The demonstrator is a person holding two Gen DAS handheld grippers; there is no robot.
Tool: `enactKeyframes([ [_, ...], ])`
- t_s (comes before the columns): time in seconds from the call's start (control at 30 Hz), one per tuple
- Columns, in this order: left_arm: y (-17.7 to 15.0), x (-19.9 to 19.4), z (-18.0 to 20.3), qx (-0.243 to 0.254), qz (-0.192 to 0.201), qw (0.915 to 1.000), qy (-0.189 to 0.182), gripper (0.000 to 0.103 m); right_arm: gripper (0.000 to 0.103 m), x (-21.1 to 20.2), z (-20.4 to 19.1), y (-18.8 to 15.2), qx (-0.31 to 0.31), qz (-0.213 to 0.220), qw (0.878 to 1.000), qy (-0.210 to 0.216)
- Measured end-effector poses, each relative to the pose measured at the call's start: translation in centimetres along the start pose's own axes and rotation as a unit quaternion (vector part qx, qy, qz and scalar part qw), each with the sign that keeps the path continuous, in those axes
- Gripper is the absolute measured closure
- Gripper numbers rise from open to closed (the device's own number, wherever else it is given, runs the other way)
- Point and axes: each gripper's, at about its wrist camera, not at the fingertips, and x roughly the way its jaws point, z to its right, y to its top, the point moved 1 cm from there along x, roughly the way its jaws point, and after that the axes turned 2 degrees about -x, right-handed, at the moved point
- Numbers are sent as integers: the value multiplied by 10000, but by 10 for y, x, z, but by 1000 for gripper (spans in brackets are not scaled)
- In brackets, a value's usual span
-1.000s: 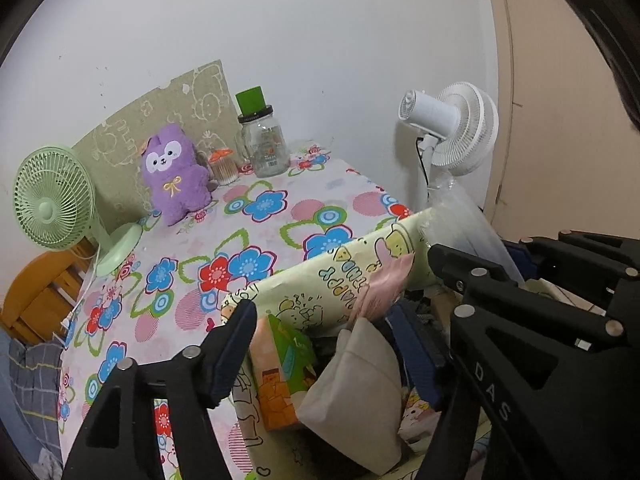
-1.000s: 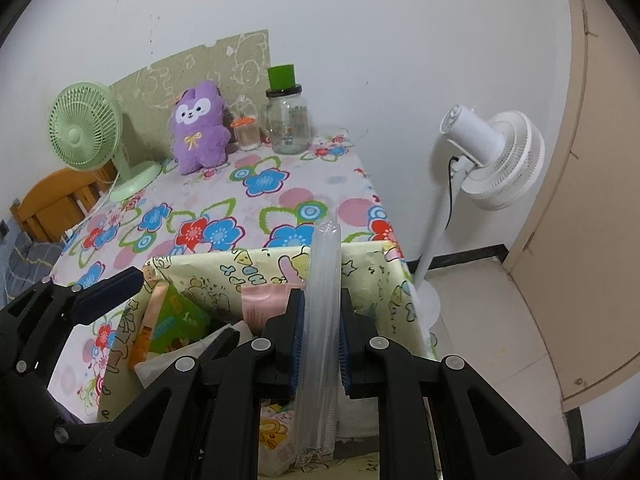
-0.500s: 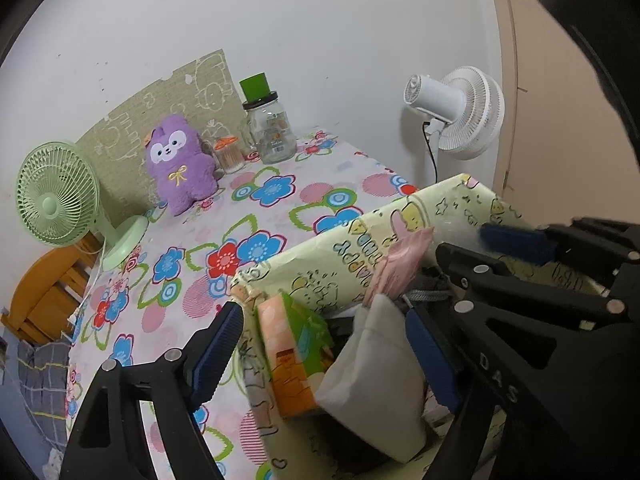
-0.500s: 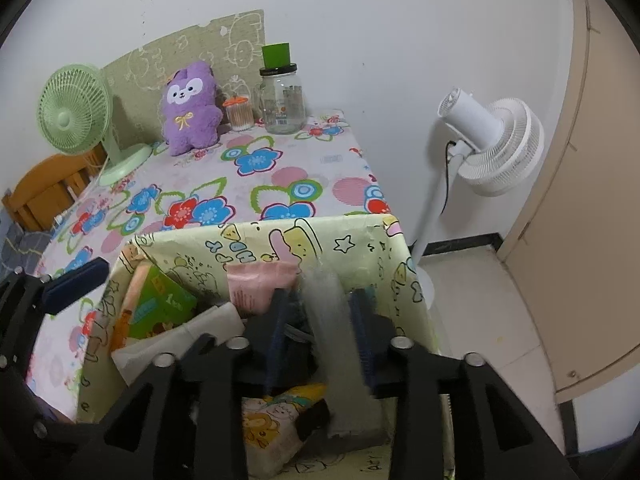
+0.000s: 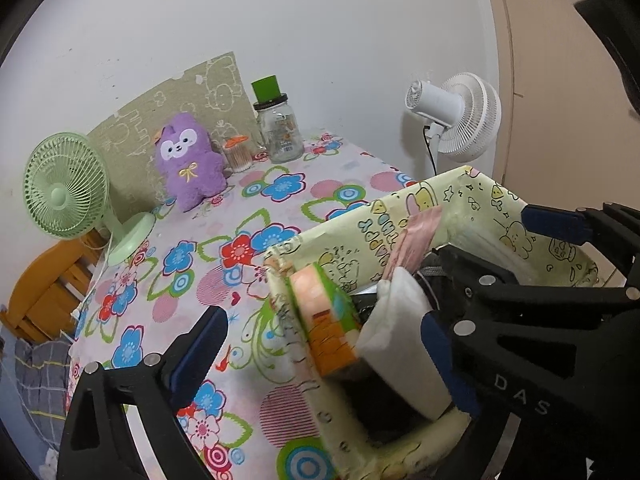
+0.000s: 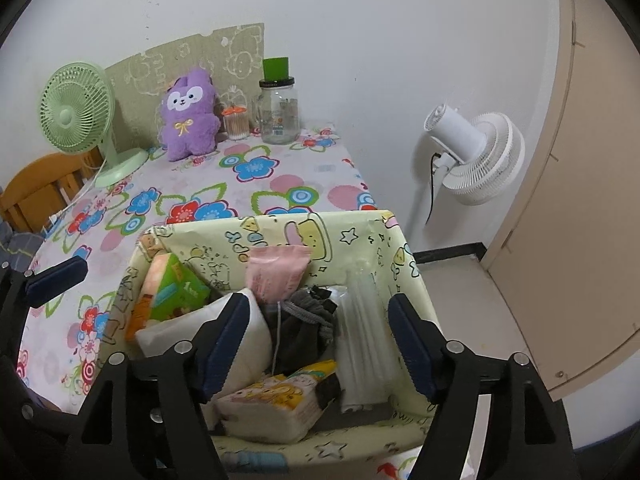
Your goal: Organize soft objects
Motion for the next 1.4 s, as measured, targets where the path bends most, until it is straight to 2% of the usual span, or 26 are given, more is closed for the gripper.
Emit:
enactKeyframes([
  [0.3, -15, -11, -19, -101, 58, 9999, -20, 3, 24, -9, -23, -6, -18, 28, 10000, -45],
  [0.57, -29, -21, -46, -338, 106, 9993, 71, 0, 18, -21, -47, -11, 6, 181, 9998, -34],
  [0.67, -36, -25, -56, -453, 128, 9988, -96, 0, 18, -24, -55, -13, 6, 211, 9998, -15],
  [0.97, -49, -44, -77, -589, 379, 9975, -127, 0, 15, -43, -75, -16, 28, 367, 9993, -56],
  [1.4, -66, -62, -128, -1051, 492, 9928, 291, 0, 12, -68, -113, -16, -185, 717, 9972, 117],
])
